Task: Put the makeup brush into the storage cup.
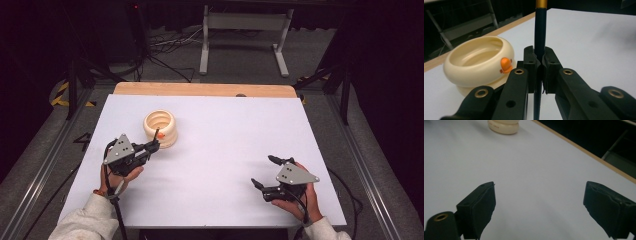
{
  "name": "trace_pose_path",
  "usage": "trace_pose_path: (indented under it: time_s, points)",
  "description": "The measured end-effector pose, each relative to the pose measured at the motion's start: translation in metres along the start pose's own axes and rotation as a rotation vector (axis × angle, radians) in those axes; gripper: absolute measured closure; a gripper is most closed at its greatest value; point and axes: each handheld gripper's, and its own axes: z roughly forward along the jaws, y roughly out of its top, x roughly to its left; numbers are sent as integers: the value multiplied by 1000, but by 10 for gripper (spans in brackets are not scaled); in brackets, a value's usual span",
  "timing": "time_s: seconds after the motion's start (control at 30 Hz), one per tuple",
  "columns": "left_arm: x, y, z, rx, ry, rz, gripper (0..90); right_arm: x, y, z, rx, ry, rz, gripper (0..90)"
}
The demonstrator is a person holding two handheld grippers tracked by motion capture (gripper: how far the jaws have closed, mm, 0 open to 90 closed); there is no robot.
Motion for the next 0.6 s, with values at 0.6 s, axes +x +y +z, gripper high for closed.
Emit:
trace_pose_path:
  time_s: [0.6]
  points:
    - [16,22,-17,-116,60,-20,835,-21,-27,-18,11,-110,90,128]
